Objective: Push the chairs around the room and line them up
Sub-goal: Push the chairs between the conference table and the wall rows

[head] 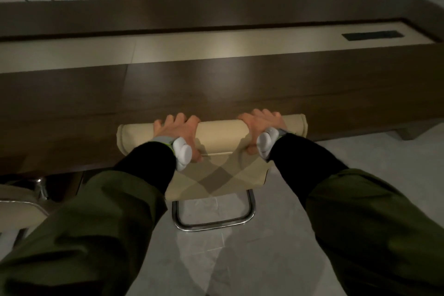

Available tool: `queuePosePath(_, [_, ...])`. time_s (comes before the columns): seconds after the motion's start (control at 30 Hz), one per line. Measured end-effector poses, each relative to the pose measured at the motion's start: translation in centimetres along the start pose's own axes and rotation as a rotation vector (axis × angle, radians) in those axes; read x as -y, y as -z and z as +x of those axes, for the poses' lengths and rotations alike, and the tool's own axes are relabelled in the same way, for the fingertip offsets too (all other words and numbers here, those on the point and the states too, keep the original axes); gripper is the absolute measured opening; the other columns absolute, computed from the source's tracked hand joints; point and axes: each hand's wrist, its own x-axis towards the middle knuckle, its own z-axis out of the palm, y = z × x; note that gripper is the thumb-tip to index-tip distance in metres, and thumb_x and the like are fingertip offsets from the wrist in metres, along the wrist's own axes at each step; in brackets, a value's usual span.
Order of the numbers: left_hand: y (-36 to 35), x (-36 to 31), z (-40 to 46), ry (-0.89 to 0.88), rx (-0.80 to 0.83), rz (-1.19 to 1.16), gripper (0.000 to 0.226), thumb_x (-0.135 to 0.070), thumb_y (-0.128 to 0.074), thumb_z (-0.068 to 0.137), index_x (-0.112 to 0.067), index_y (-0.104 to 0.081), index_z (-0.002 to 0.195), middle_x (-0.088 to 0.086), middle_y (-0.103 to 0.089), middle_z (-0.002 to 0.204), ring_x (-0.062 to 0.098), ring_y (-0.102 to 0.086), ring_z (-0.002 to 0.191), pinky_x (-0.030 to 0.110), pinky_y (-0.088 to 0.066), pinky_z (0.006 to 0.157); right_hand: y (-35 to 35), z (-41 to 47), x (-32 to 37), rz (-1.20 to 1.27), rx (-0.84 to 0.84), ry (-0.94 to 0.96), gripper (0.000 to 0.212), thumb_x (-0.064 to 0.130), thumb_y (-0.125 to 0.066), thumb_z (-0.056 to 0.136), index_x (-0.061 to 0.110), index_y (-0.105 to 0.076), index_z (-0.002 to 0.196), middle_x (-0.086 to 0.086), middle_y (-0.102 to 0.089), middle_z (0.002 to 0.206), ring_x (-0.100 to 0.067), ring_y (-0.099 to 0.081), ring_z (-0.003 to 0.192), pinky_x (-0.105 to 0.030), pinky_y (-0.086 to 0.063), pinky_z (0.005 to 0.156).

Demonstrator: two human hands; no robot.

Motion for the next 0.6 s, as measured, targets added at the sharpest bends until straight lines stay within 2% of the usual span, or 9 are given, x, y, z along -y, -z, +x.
queuePosePath(0.07, [-0.1,-0.1,-0.4,-0.001,-0.009,0.005,0.093,-0.062,-0.080,0.050,-0.039,-0.037,0.129,-0.002,-0.037,0.109,0.030,-0.041,0.112,0.052,-0.030,0.097,-0.1,-0.6,-0.2,0.000,-0.003,0.006,0.077,0.055,-0.072,0.050,0.045,-0.047,0.121,0.006,-0.051,0.113,-0.024,-0.049,0.100,-0.037,-0.031,0.080])
queuePosePath(0.13, [-0.4,-0.1,-0.9,-0.010,-0.019,0.011,0.094,-0.064,-0.078,0.050,-0.038,-0.037,0.131,-0.001,-0.040,0.113,0.030,-0.042,0.112,0.052,-0.031,0.096,-0.4,-1.7,0.1,0.005,-0.028,0.001,0.076,0.058,-0.069,0.059,0.037,-0.047,0.129,0.002,-0.053,0.119,-0.026,-0.051,0.110,-0.040,-0.037,0.089])
queuePosePath(0.2, [-0.6,0.0,-1.4,-0.011,-0.033,0.010,0.097,-0.072,-0.073,0.051,-0.037,-0.036,0.134,0.001,-0.043,0.117,0.031,-0.043,0.113,0.051,-0.032,0.097,-0.7,-3.0,0.8,0.067,-0.138,-0.023,0.078,0.065,-0.045,0.064,0.032,-0.049,0.134,0.000,-0.054,0.123,-0.027,-0.050,0.115,-0.038,-0.033,0.097])
queuePosePath(0.23, [-0.5,0.1,-1.6,-0.009,-0.038,0.009,0.099,-0.077,-0.071,0.052,-0.037,-0.036,0.135,0.002,-0.043,0.119,0.032,-0.043,0.115,0.051,-0.032,0.098,-0.7,-3.7,1.0,0.083,-0.175,-0.038,0.081,0.064,-0.042,0.065,0.032,-0.047,0.139,0.001,-0.053,0.128,-0.026,-0.048,0.119,-0.036,-0.028,0.099])
queuePosePath(0.3, [-0.2,0.0,-1.8,0.001,-0.039,0.009,0.100,-0.080,-0.068,0.055,-0.037,-0.034,0.139,0.005,-0.043,0.125,0.033,-0.043,0.120,0.051,-0.031,0.103,-0.9,-4.7,1.0,0.048,-0.162,-0.049,0.082,0.055,-0.060,0.075,0.031,-0.034,0.149,0.003,-0.042,0.145,-0.024,-0.037,0.134,-0.034,-0.021,0.104])
queuePosePath(0.4, [0.1,-0.7,-2.0,0.030,-0.040,0.001,0.096,-0.074,-0.071,0.063,-0.032,-0.035,0.141,0.009,-0.042,0.131,0.036,-0.040,0.126,0.054,-0.025,0.111,-1.0,-6.4,0.4,0.113,-0.120,-0.074,0.105,0.045,-0.080,0.072,0.027,-0.019,0.155,0.000,-0.023,0.159,-0.025,-0.018,0.147,-0.040,-0.018,0.116])
queuePosePath(0.5, [0.1,-2.2,-2.0,0.056,-0.020,-0.019,0.093,-0.072,-0.069,0.067,-0.030,-0.034,0.142,0.011,-0.038,0.137,0.037,-0.037,0.130,0.059,-0.017,0.115,-1.4,-8.0,-0.3,0.226,-0.088,-0.135,0.104,0.041,-0.082,0.072,0.027,-0.020,0.155,-0.001,-0.016,0.162,-0.027,-0.012,0.149,-0.050,-0.023,0.117])
queuePosePath(0.6, [0.2,-4.8,-1.8,0.043,-0.018,-0.035,0.091,-0.068,-0.070,0.065,-0.033,-0.032,0.139,0.009,-0.036,0.137,0.034,-0.036,0.130,0.055,-0.020,0.114,-1.2,-10.1,-1.6,0.291,-0.054,-0.247,0.091,0.033,-0.079,0.078,0.025,-0.027,0.152,-0.001,-0.018,0.161,-0.028,-0.018,0.147,-0.048,-0.030,0.115])
